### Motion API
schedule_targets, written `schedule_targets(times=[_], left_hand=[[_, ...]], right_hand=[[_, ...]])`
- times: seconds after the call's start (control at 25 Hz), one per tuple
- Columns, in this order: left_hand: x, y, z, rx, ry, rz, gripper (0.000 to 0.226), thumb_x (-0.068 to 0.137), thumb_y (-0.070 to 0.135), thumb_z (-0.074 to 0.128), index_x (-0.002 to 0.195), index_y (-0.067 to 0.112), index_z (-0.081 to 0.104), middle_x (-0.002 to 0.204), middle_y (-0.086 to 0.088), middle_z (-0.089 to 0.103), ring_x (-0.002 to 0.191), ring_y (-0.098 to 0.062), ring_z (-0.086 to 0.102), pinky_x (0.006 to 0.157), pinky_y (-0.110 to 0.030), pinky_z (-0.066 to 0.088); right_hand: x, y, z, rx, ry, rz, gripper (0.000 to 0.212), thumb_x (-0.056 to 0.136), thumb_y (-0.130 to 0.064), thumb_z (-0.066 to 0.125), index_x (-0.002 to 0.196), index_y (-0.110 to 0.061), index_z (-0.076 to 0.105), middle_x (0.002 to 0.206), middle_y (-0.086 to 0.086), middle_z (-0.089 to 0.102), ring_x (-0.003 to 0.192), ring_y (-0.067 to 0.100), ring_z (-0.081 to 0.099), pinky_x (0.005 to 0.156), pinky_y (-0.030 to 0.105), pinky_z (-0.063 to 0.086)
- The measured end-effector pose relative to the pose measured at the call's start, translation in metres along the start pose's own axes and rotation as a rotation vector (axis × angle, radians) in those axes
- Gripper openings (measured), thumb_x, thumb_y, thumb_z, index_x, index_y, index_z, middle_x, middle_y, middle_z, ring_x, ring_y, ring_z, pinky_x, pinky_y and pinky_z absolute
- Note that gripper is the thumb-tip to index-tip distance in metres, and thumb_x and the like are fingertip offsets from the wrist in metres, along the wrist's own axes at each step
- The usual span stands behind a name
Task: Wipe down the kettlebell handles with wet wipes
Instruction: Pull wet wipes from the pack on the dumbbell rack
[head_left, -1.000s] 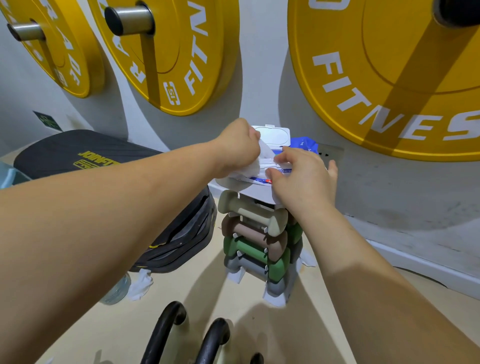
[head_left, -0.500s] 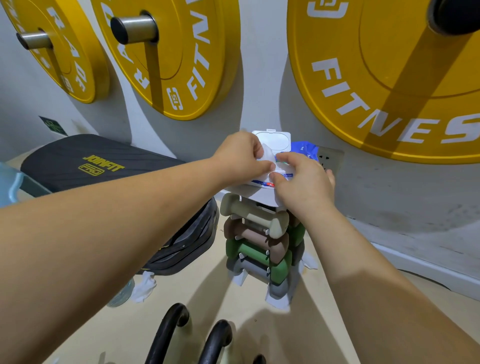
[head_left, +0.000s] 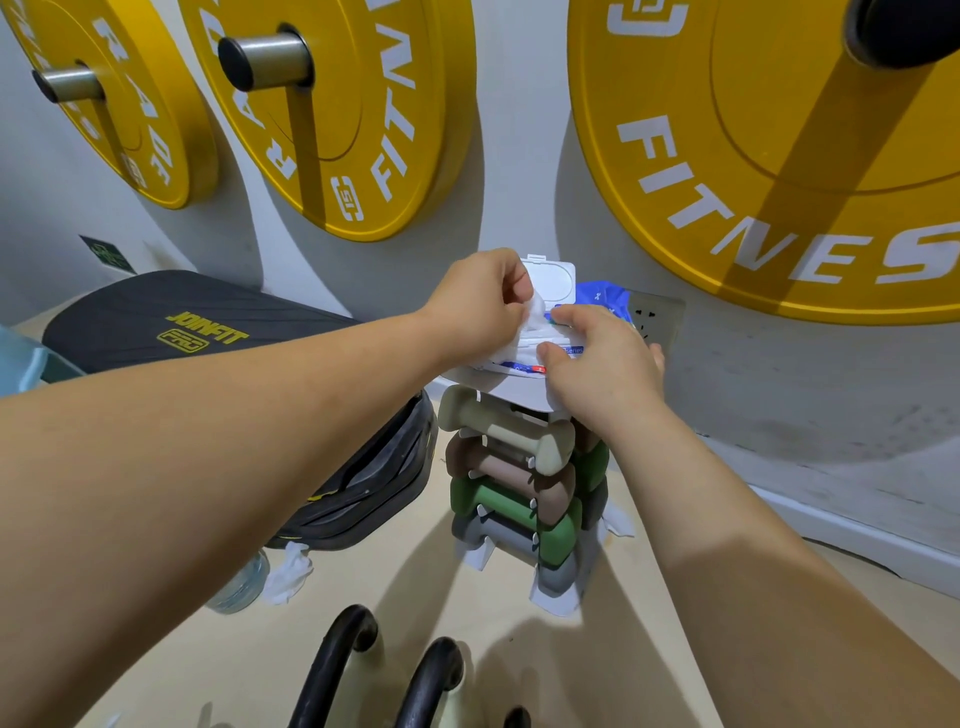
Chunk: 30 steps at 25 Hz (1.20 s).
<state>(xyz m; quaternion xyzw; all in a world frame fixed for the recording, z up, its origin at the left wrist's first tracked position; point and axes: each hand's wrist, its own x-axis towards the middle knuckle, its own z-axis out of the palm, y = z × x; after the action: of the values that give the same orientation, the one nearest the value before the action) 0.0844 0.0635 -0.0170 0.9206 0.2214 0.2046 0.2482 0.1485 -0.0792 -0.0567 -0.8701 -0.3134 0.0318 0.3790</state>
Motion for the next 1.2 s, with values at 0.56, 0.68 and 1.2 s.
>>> schedule_targets(times=[0.56,0.68,1.2], left_hand=[[0.001,0.029,-0.017,-0.636,-0.091,-0.436,0.028,0.091,0.002,0.055,0.112,0.019,0.061,0.106,-0.013,0.064,0.086,-0.023,0.061,0.083,-0.036,0.060],[-0.003,0.024,-0.018,-0.904,-0.057,-0.495,0.025,0.100,-0.004,0.050,0.113,0.014,0.061,0.105,-0.015,0.061,0.085,-0.023,0.060,0.087,-0.034,0.058],[-0.027,0.002,0.005,-0.170,0.225,-0.078,0.012,0.086,0.017,0.075,0.094,0.013,0.067,0.086,0.000,0.071,0.079,-0.016,0.067,0.075,-0.025,0.058]], right_hand=[[0.002,-0.009,-0.002,0.013,0.004,0.030,0.045,0.098,-0.051,0.049,0.142,-0.043,0.047,0.139,-0.013,0.056,0.140,0.019,0.040,0.119,0.064,0.011],[0.004,-0.016,-0.005,-0.061,0.019,0.070,0.031,0.098,-0.052,0.048,0.126,-0.044,0.061,0.128,-0.012,0.061,0.136,0.019,0.042,0.116,0.070,-0.003],[0.011,-0.004,0.000,0.298,0.157,0.179,0.022,0.090,-0.037,0.048,0.081,-0.020,0.058,0.075,-0.006,0.064,0.092,0.026,0.061,0.106,0.053,0.043]])
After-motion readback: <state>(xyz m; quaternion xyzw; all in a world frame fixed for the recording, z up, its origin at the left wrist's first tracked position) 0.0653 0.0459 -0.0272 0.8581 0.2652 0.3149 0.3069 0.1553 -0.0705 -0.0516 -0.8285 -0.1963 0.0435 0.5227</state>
